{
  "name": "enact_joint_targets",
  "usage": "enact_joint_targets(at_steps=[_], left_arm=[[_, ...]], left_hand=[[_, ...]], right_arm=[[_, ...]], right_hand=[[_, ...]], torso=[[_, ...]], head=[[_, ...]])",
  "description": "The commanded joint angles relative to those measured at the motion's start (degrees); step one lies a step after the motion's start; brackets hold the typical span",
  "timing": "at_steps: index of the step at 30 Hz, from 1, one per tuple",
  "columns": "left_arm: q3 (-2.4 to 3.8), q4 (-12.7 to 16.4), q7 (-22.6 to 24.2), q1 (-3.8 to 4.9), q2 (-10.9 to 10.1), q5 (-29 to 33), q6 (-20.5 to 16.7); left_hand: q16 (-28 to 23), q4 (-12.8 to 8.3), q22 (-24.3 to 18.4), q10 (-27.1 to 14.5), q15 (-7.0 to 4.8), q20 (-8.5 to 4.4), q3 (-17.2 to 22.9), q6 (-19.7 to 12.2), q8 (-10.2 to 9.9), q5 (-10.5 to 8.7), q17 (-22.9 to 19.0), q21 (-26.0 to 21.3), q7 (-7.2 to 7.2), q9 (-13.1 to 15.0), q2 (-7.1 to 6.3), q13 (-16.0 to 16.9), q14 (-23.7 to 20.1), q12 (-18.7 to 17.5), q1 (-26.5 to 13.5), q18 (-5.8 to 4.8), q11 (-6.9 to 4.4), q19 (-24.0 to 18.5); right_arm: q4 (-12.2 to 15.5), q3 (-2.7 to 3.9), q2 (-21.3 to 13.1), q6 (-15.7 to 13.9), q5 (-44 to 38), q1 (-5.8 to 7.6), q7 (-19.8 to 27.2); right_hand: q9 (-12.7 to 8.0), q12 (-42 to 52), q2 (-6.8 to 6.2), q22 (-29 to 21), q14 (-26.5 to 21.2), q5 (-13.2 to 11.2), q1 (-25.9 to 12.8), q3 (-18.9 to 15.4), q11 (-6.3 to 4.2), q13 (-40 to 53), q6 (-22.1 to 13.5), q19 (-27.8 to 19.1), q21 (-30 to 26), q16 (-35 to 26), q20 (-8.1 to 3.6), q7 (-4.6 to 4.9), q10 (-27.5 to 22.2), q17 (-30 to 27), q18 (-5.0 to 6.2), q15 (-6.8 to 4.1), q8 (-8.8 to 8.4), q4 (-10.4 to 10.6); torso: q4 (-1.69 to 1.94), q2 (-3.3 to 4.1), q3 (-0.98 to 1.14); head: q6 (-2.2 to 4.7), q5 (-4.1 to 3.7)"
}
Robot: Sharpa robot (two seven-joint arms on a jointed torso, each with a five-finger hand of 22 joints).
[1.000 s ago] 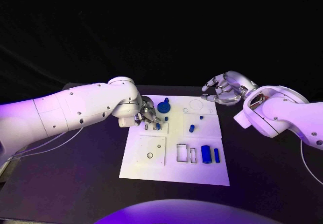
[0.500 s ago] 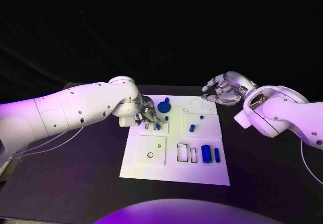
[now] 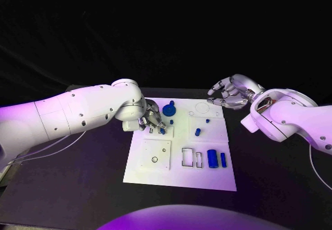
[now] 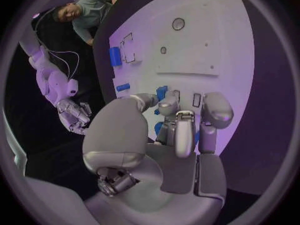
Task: Assemble the parts on the task board
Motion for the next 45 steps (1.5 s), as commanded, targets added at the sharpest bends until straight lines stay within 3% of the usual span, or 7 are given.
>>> enact_joint_targets(at_steps=[1,5,11,20,31,45], left_arm=[[0.06,0.4,0.9,0.04,-0.1,2.8,-1.4],[0.13,1.0,1.4,0.03,-0.5,3.4,-2.9],[0.30,2.5,2.4,0.02,-1.5,2.5,-5.0],[0.33,5.1,5.1,-0.17,-3.3,-4.6,-8.3],[-0.12,7.4,7.6,-1.13,-5.1,-15.3,-10.5],[-0.51,7.6,8.7,-2.35,-5.3,-18.7,-11.7]], left_hand=[[0.2,-10.7,0.3,0.6,-0.20,-0.26,11.0,0.1,0.4,0.82,15.1,0.5,-0.04,0.8,-0.02,0.3,6.1,0.2,-1.0,-0.04,-0.09,0.2],[0.2,-12.3,1.0,1.6,-0.43,-0.44,12.6,1.1,1.3,4.23,15.1,0.9,-0.32,1.4,-0.54,1.1,6.1,0.9,-2.8,-0.11,-0.34,0.3],[0.2,-13.5,1.6,2.4,-0.62,-0.63,13.3,1.6,1.7,6.28,15.1,1.2,-0.52,1.8,-0.89,2.0,6.1,1.7,-3.9,-0.16,-0.57,0.4],[0.2,-14.2,1.9,2.9,-0.73,-0.73,13.8,1.9,1.9,5.38,15.1,1.4,-0.63,1.9,-0.93,2.7,6.1,2.2,-4.0,-0.19,-0.70,0.5],[0.2,-14.5,2.4,3.5,-0.83,-0.82,14.3,2.3,1.9,4.48,15.1,1.7,-0.74,1.9,-1.18,3.4,6.1,2.9,-4.1,-0.26,-0.81,0.6],[0.2,-14.5,2.7,3.8,-0.86,-0.86,14.7,2.5,1.8,3.85,15.1,2.0,-0.79,1.8,-1.33,3.7,6.1,3.2,-4.3,-0.33,-0.83,0.7]], right_arm=[[0.0,-0.01,0.1,0.9,-0.4,-0.05,-0.2],[-0.1,-0.01,0.0,0.8,-0.3,-0.05,-0.2],[-0.1,-0.02,0.0,0.8,-0.2,-0.06,-0.2],[-0.1,-0.02,-0.2,0.8,-0.2,-0.08,-0.2],[-0.2,-0.05,-0.3,0.9,-0.1,-0.25,-0.2],[-0.3,-0.06,-0.3,1.0,-0.1,-0.42,-0.1]], right_hand=[[0.1,-0.2,-0.10,-0.1,5.8,-0.3,-0.6,-0.1,0.07,0.0,-0.3,-0.4,-0.3,0.0,0.05,-0.16,-0.3,14.4,0.27,-0.41,0.24,0.4],[0.1,-0.2,-0.10,-0.1,5.8,-0.3,-0.6,-0.1,0.07,0.0,-0.3,-0.4,-0.3,0.0,0.05,-0.16,-0.3,14.4,0.27,-0.41,0.24,0.4],[0.2,-0.2,0.07,-0.1,5.8,-0.3,-0.9,-0.1,0.06,-0.1,-0.4,-0.4,-0.4,-0.1,0.03,-0.17,-0.3,14.3,0.27,-0.42,0.37,0.8],[0.2,-0.2,0.16,-0.2,5.8,-0.2,-1.1,-0.1,0.05,-0.1,-0.4,-0.5,-0.5,-0.1,0.03,-0.18,-0.3,14.3,0.30,-0.42,0.44,1.0],[0.2,-0.2,0.19,-0.2,5.8,-0.2,-1.1,-0.1,0.05,-0.1,-0.5,-0.5,-0.5,-0.1,0.02,-0.19,-0.3,14.3,0.30,-0.43,0.46,1.1],[0.2,-0.2,0.26,-0.3,5.8,-0.1,-1.2,0.0,0.04,-0.1,-0.5,-0.5,-0.6,-0.1,0.02,-0.19,-0.3,14.3,0.31,-0.43,0.52,1.2]], torso=[[0.00,0.02,0.00],[-0.03,0.00,-0.01],[0.00,0.01,0.01],[0.03,0.03,-0.02],[0.11,-0.04,-0.08],[-0.04,0.10,-0.04]], head=[[-0.06,0.03],[-0.05,0.12],[-0.08,0.11],[-0.12,-0.08],[-0.23,-0.12],[-0.31,0.01]])
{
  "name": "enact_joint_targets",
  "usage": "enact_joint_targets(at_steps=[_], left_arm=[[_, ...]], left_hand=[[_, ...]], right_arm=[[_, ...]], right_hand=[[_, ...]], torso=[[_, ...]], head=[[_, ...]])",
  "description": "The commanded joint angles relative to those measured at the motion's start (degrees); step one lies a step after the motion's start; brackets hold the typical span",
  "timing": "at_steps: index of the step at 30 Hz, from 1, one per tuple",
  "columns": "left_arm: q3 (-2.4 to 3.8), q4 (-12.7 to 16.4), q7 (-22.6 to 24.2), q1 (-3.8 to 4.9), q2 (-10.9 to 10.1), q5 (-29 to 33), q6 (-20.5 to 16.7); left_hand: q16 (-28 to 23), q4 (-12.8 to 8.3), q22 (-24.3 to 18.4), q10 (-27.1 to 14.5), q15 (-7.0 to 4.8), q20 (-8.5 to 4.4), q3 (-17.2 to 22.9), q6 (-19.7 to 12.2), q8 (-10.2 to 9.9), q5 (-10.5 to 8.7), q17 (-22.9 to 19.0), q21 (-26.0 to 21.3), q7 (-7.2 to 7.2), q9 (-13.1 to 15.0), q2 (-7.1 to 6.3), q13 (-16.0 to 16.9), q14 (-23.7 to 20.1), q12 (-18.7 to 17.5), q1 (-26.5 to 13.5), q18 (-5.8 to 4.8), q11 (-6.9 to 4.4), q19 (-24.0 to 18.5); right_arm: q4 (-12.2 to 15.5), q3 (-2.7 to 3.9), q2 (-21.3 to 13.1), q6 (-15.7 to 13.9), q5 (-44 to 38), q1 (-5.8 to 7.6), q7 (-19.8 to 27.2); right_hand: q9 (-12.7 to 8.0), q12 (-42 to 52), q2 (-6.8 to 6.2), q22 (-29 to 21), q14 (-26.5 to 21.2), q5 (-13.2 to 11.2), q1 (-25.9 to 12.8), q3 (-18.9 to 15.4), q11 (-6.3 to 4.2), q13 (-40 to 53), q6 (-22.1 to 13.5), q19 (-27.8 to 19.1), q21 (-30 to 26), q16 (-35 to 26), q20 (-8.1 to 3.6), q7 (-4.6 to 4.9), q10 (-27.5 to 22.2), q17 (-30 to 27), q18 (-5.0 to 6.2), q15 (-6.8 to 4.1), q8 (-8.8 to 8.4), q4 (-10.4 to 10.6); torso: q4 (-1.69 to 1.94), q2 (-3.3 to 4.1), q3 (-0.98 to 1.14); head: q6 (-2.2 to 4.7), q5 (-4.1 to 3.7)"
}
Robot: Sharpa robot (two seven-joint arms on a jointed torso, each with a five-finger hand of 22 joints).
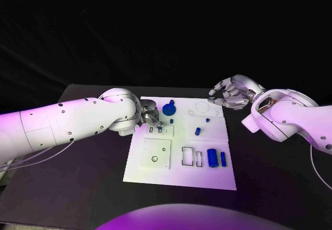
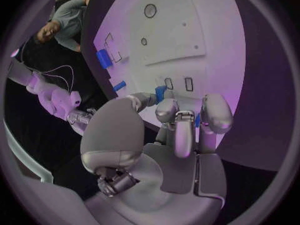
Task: Assemble the parts on the task board
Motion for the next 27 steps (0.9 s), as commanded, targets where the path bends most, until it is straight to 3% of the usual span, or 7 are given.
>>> enact_joint_targets(at_steps=[1,8,14,18,27], left_arm=[[0.00,0.0,1.4,-0.12,0.2,-2.4,-1.3],[-0.07,-0.4,1.4,-0.28,0.5,-2.8,-0.5],[-0.11,-0.8,1.3,-0.48,0.6,-2.7,0.1],[-0.14,-1.0,1.2,-0.57,0.7,-2.6,0.9],[-0.22,-1.4,0.9,-0.64,0.9,-2.5,2.4]], left_hand=[[0.2,-12.6,0.1,0.5,-0.45,-0.25,12.8,0.8,0.3,-0.36,15.1,0.3,-0.27,-0.1,-0.03,0.1,6.1,0.3,-0.1,-0.35,-0.04,0.1],[0.2,-12.5,0.2,0.5,-0.46,-0.26,12.9,0.8,0.3,-0.51,15.1,0.3,-0.29,-0.1,-0.04,0.1,6.1,0.4,-0.2,-0.36,-0.04,0.1],[0.2,-12.4,0.4,0.6,-0.47,-0.26,13.0,0.9,0.2,-0.84,15.1,0.5,-0.30,-0.1,-0.07,0.2,6.1,0.4,-0.3,-0.40,-0.03,0.2],[0.2,-12.4,0.5,0.6,-0.47,-0.26,13.1,0.9,0.2,-0.97,15.1,0.5,-0.31,-0.1,-0.09,0.1,6.1,0.4,-0.3,-0.41,-0.03,0.2],[0.2,-12.4,0.5,0.6,-0.47,-0.27,13.1,0.9,0.2,-1.09,15.1,0.5,-0.31,-0.2,-0.11,0.1,6.1,0.3,-0.4,-0.41,-0.03,0.2]], right_arm=[[0.0,-0.01,0.0,0.8,-0.2,-0.06,0.1],[0.0,-0.01,0.0,0.9,-0.2,-0.09,0.1],[0.0,-0.01,0.0,1.0,-0.2,-0.11,0.1],[0.0,-0.01,0.0,1.1,-0.2,-0.11,0.1],[0.0,-0.01,0.0,1.1,-0.2,-0.12,0.1]], right_hand=[[0.1,-0.3,-0.11,-0.1,5.8,-0.1,-0.4,0.1,0.04,-0.1,-0.3,-0.5,-0.2,-0.1,0.02,0.01,-0.3,14.3,0.31,-0.43,0.30,0.3],[0.1,-0.3,-0.11,-0.1,5.8,-0.1,-0.4,0.1,0.04,-0.1,-0.3,-0.5,-0.2,-0.1,0.02,0.01,-0.3,14.3,0.31,-0.43,0.30,0.3],[0.1,-0.2,-0.08,0.0,5.8,0.0,-0.4,0.1,0.03,0.0,-0.3,-0.4,-0.1,-0.1,0.01,0.00,-0.2,14.4,0.29,-0.44,0.35,0.3],[0.1,-0.2,-0.08,0.0,5.8,0.0,-0.4,0.1,0.03,0.0,-0.3,-0.4,-0.1,-0.1,0.01,0.00,-0.2,14.4,0.29,-0.44,0.35,0.3],[0.1,-0.2,-0.08,0.0,5.8,0.0,-0.4,0.1,0.03,0.0,-0.3,-0.4,-0.1,-0.1,0.01,0.00,-0.2,14.4,0.29,-0.44,0.35,0.3]], torso=[[-0.05,0.07,0.03],[-0.07,0.07,0.10],[0.01,0.07,0.01],[-0.02,0.06,0.08],[-0.09,0.08,0.02]], head=[[-0.06,0.07],[-0.34,0.08],[-0.49,0.05],[-0.66,0.15],[-0.91,0.08]])
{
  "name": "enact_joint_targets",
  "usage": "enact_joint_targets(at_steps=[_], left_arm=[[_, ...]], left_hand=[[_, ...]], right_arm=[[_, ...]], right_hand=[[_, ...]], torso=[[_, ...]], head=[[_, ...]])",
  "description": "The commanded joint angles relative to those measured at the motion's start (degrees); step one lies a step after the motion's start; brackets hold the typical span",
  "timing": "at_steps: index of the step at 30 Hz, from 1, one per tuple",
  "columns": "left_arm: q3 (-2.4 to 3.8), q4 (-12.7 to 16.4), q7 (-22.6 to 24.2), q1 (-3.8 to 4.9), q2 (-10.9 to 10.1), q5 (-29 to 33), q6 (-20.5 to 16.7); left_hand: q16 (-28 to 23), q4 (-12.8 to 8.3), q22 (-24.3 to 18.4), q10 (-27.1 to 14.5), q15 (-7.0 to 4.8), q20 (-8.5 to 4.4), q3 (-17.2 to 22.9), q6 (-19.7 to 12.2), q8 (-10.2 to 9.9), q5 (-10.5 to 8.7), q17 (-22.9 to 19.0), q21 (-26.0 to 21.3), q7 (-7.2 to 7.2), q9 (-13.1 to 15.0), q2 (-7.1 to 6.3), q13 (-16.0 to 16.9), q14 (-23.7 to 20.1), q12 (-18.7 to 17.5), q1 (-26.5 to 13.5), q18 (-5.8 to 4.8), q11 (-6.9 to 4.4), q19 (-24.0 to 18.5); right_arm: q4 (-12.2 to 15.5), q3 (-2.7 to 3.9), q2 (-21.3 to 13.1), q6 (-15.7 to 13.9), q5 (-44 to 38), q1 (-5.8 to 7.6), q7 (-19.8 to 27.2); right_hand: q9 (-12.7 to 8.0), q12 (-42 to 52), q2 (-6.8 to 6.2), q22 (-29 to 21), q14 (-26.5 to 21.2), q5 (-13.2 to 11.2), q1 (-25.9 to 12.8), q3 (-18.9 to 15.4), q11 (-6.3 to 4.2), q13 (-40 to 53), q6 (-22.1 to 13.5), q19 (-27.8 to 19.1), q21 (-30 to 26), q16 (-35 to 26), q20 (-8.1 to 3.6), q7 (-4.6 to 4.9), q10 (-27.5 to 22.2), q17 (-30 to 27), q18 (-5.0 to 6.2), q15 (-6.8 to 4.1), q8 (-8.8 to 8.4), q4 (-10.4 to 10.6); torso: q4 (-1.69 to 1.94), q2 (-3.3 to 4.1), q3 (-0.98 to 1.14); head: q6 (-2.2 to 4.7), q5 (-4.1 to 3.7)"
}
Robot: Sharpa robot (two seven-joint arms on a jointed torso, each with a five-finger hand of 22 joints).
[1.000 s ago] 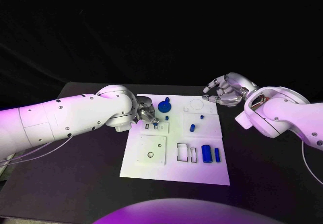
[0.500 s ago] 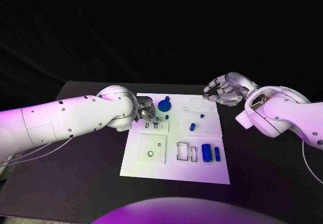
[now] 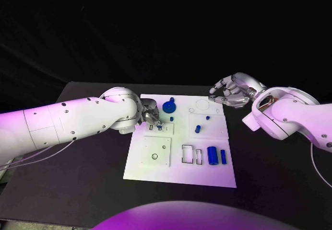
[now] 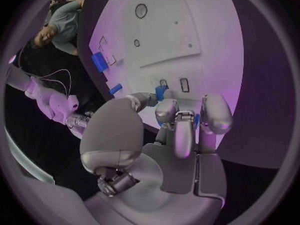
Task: Assemble the parts on the task board
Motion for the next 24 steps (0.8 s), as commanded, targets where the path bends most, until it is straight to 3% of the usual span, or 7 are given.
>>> enact_joint_targets(at_steps=[1,24], left_arm=[[-0.01,0.0,0.2,-0.03,0.2,-0.2,1.9],[-0.07,0.3,-0.3,-0.06,0.2,0.4,3.9]], left_hand=[[0.2,-11.7,0.0,0.4,-0.47,-0.27,12.1,0.5,0.2,-0.32,15.1,0.3,-0.32,0.1,0.42,-0.1,6.1,0.1,0.2,-0.40,0.17,0.2],[0.2,-11.6,0.1,0.6,-0.49,-0.28,12.3,0.5,0.2,-0.51,15.1,0.3,-0.33,0.1,0.42,0.2,6.1,0.3,0.1,-0.42,0.18,0.2]], right_arm=[[0.0,0.00,0.0,0.9,-0.2,-0.04,0.1],[-0.1,0.00,0.1,1.0,-0.2,-0.05,-0.1]], right_hand=[[0.1,-0.2,-0.08,0.0,5.8,0.0,-0.4,0.1,0.03,0.0,-0.3,-0.4,-0.1,-0.1,0.01,0.00,-0.2,14.4,0.30,-0.44,0.35,0.3],[0.1,-0.2,-0.08,0.0,5.8,0.0,-0.4,0.1,0.03,0.0,-0.3,-0.4,-0.1,-0.1,0.01,0.00,-0.2,14.4,0.30,-0.44,0.35,0.3]], torso=[[-0.03,-0.02,0.00],[0.01,-0.07,0.08]], head=[[-0.21,-0.05],[-0.66,-0.11]])
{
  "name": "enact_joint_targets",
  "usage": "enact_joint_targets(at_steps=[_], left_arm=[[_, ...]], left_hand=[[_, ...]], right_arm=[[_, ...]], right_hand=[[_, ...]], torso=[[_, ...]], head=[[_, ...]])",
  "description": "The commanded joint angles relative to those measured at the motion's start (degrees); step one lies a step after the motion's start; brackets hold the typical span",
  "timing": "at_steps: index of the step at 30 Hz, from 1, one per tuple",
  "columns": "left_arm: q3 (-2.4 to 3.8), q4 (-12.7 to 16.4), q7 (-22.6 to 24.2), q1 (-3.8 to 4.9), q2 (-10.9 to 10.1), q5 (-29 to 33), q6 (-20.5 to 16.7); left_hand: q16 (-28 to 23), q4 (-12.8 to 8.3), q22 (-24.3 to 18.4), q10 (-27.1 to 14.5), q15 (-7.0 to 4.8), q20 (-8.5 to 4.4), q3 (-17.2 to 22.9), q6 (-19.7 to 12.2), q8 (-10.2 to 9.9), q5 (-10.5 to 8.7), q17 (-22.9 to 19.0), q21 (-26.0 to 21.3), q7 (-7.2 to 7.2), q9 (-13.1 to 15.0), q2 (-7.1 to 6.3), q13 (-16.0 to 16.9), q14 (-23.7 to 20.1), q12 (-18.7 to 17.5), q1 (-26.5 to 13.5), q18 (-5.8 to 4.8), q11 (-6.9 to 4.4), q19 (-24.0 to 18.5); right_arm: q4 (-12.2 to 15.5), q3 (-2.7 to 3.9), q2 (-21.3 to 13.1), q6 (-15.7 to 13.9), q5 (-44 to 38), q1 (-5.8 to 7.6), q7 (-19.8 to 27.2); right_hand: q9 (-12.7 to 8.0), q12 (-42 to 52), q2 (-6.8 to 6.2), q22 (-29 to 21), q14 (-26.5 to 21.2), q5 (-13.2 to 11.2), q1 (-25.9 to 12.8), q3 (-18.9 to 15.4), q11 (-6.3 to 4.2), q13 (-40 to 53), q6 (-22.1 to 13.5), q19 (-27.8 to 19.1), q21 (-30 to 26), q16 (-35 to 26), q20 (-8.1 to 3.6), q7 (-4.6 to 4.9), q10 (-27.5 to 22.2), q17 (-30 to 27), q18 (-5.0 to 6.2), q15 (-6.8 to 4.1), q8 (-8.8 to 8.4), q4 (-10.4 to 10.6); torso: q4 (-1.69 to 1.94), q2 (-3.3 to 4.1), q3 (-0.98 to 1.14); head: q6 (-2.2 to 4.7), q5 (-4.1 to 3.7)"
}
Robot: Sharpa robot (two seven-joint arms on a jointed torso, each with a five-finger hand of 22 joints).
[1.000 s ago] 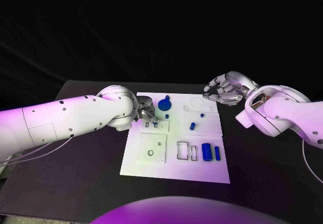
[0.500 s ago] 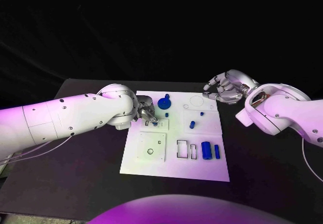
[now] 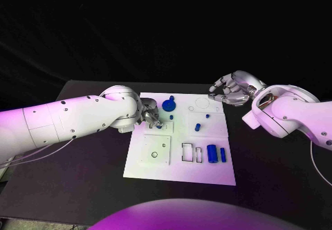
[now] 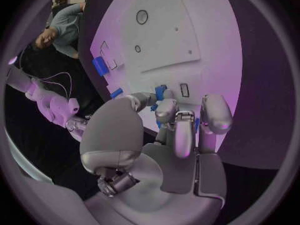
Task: Assemble the parts on the task board
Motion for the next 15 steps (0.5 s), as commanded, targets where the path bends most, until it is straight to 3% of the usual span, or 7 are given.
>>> enact_joint_targets(at_steps=[1,15], left_arm=[[-0.03,0.2,-0.1,-0.06,0.2,0.3,1.8],[-0.03,0.0,-0.5,-0.06,0.3,0.7,2.0]], left_hand=[[0.2,-11.8,0.0,0.4,-0.49,-0.28,12.1,0.0,0.4,-0.29,15.1,0.3,-0.26,0.0,0.40,0.0,6.1,0.3,0.1,-0.42,-0.02,0.2],[0.2,-11.8,0.1,0.3,-0.50,-0.29,12.2,0.0,0.4,-0.33,15.1,0.3,-0.27,0.0,0.40,-0.1,6.1,0.2,0.1,-0.42,-0.02,0.2]], right_arm=[[0.0,0.00,0.1,0.9,-0.2,-0.04,0.0],[-0.1,0.00,0.1,0.9,-0.2,-0.05,0.0]], right_hand=[[0.1,-0.2,-0.08,0.0,5.8,0.0,-0.4,0.1,0.02,0.0,-0.3,-0.4,-0.1,-0.1,0.01,0.00,-0.2,14.4,0.29,-0.44,0.36,0.4],[0.1,-0.2,-0.08,0.0,5.8,0.0,-0.4,0.1,0.02,0.0,-0.3,-0.4,-0.1,-0.1,0.01,0.00,-0.2,14.4,0.29,-0.44,0.36,0.4]], torso=[[0.03,0.01,0.00],[0.02,0.04,-0.02]], head=[[-0.06,-0.02],[-0.25,-0.05]])
